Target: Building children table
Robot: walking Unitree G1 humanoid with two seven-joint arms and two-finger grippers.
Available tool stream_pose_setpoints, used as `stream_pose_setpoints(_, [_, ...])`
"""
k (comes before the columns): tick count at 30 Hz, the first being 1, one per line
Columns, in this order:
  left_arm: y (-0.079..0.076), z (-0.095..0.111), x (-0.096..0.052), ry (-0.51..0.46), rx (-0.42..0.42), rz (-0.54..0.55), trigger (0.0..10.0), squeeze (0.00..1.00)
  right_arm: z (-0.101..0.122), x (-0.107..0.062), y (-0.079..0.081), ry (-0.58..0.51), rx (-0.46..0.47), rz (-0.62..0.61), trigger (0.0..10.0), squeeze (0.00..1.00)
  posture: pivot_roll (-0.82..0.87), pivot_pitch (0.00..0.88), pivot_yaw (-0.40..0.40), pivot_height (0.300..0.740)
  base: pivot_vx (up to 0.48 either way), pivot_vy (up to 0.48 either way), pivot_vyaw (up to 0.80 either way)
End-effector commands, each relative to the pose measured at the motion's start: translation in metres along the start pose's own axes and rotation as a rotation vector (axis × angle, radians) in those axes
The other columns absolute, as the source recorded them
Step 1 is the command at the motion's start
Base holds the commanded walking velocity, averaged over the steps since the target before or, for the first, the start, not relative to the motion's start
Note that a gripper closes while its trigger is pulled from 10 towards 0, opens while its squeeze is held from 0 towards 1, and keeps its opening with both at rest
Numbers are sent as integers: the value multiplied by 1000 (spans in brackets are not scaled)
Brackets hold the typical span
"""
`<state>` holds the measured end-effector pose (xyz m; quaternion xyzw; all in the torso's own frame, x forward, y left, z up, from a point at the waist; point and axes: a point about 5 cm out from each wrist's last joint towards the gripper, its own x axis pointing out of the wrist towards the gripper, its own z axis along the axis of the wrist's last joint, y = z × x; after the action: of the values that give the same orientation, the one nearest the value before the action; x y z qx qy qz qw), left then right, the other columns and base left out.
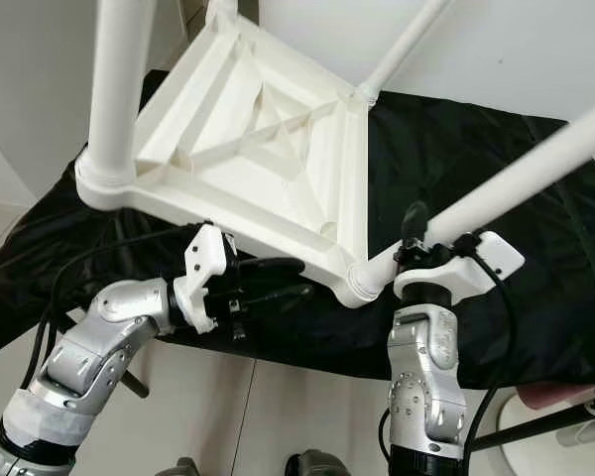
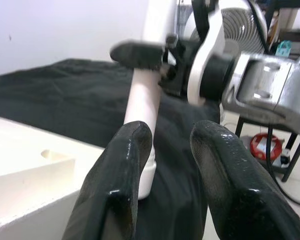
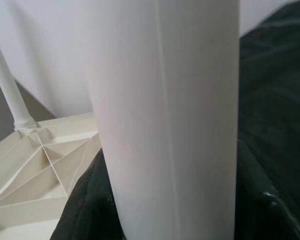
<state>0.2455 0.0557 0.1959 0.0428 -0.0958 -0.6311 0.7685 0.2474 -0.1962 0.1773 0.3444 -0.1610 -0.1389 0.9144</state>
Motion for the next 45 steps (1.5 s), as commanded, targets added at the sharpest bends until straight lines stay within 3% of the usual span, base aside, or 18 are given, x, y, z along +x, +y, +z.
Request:
stream_pose_setpoints(1, [-2, 9, 6, -19, 6, 14, 10000, 0, -45, -16, -7, 146, 418, -225, 10000, 0, -16, 55, 4, 740, 0, 0, 0])
stream_pose_setpoints(2, [-2, 9, 6, -19, 6, 14, 10000, 0, -45, -16, -7, 146, 418, -225, 10000, 0, -16, 55, 4, 740, 0, 0, 0])
stream_pose_setpoints(5, [-7, 15, 15, -40, -32, -31, 10000, 0, -57, -10, -15, 179, 576, -242, 10000, 0, -16, 53, 1, 740, 0, 0, 0])
stream_pose_setpoints(10, [-9, 17, 16, -41, -63, -70, 10000, 0, -64, -8, -21, 194, 679, -267, 10000, 0, -10, 53, -3, 740, 0, 0, 0])
stream_pose_setpoints(16, [-5, 20, 17, -45, -57, -48, 10000, 0, -76, -5, -24, 275, 657, -244, 10000, 0, -2, 58, -8, 740, 0, 0, 0])
stream_pose_setpoints(23, [0, 14, 21, -16, -42, -6, 10000, 0, -78, 0, -31, 281, 698, -249, 10000, 0, 8, 59, -9, 740, 0, 0, 0])
stream_pose_setpoints(24, [1, 12, 21, -8, -44, -2, 10000, 0, -77, 0, -33, 267, 780, -246, 10000, 0, 11, 64, -6, 740, 0, 0, 0])
stream_pose_setpoints(26, [1, 12, 21, -8, -44, -2, 10000, 0, -77, 0, -33, 267, 780, -246, 10000, 0, 11, 64, -6, 740, 0, 0, 0])
stream_pose_setpoints(32, [5, 12, 22, 11, -23, 15, 10000, 0, -81, -6, -33, 259, 998, -196, 10000, 0, 20, 70, 13, 740, 0, 0, 0])
stream_pose_setpoints(37, [9, 13, 25, 0, -20, 46, 10000, 0, -91, -8, -33, 290, 933, -194, 10000, 0, 21, 71, 18, 740, 0, 0, 0])
stream_pose_setpoints(45, [8, 9, 34, 6, -41, 27, 10000, 0, -93, -9, -35, 295, 926, -182, 10000, 0, 28, 76, 16, 740, 0, 0, 0])
